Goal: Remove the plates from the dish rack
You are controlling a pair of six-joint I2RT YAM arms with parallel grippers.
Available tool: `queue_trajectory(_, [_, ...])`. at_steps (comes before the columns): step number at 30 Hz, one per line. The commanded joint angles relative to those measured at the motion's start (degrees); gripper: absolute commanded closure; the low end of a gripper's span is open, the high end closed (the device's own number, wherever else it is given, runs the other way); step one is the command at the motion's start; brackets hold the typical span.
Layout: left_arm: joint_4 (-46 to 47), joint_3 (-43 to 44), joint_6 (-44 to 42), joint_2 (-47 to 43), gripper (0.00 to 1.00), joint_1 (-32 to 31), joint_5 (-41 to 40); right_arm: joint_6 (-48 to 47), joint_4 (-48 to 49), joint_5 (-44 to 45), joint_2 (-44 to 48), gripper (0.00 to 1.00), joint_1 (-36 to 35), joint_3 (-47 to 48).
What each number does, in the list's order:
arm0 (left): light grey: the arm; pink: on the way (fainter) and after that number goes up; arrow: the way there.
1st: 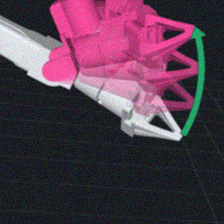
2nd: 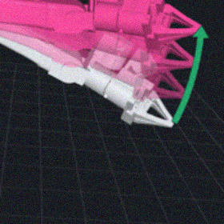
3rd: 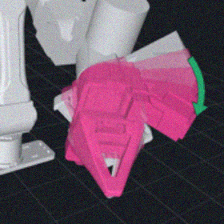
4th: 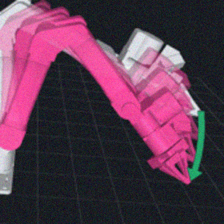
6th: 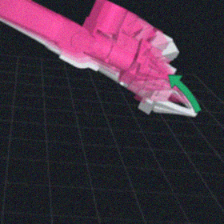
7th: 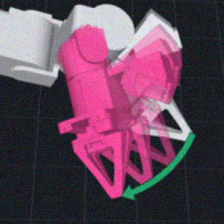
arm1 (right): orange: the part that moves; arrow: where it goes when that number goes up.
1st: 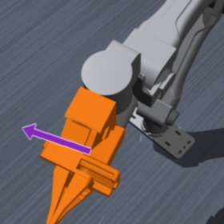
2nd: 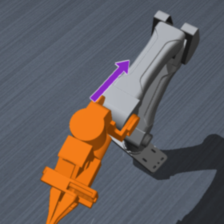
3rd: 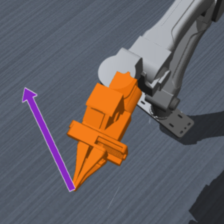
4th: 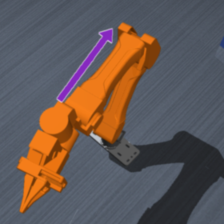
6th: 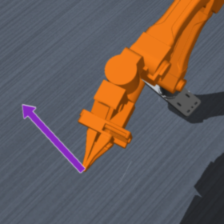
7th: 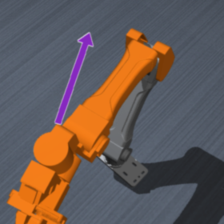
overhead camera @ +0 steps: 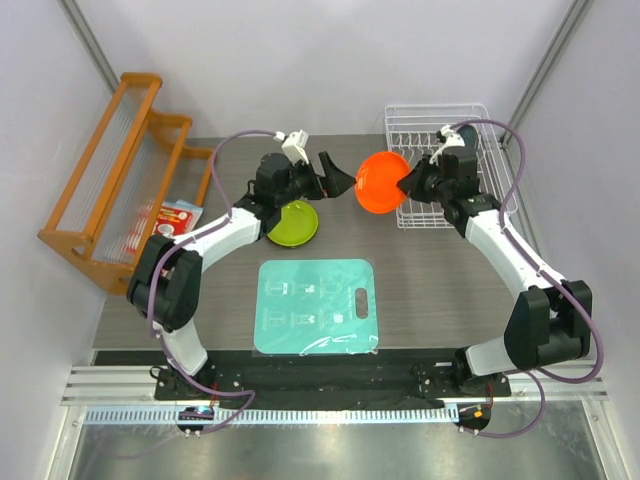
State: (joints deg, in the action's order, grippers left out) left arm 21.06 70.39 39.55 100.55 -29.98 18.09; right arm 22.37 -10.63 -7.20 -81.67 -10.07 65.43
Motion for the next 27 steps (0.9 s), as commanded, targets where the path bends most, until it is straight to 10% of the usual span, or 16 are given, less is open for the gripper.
queue_trajectory(1, [5.2,-1.3,1.3,0.3,0.01,-0.9,0.4,7.9,12.0,-9.1,4.5,0.99,-1.7,-2.0])
queue_trajectory(10, [5.7,-3.4,1.1,-0.4,0.13,-1.0,-2.2,14.0,19.7,-13.5,4.7,0.99,-4.3,-7.0])
queue_trajectory(18, [2.9,-3.9,0.3,-1.8,0.96,-1.1,-5.5,14.2,20.0,-12.9,4.8,0.98,-4.6,-8.0])
queue_trajectory(27, [-3.0,-4.7,-4.0,-3.8,1.0,-1.1,-11.4,11.2,17.1,-12.0,2.6,0.62,-4.6,-5.4])
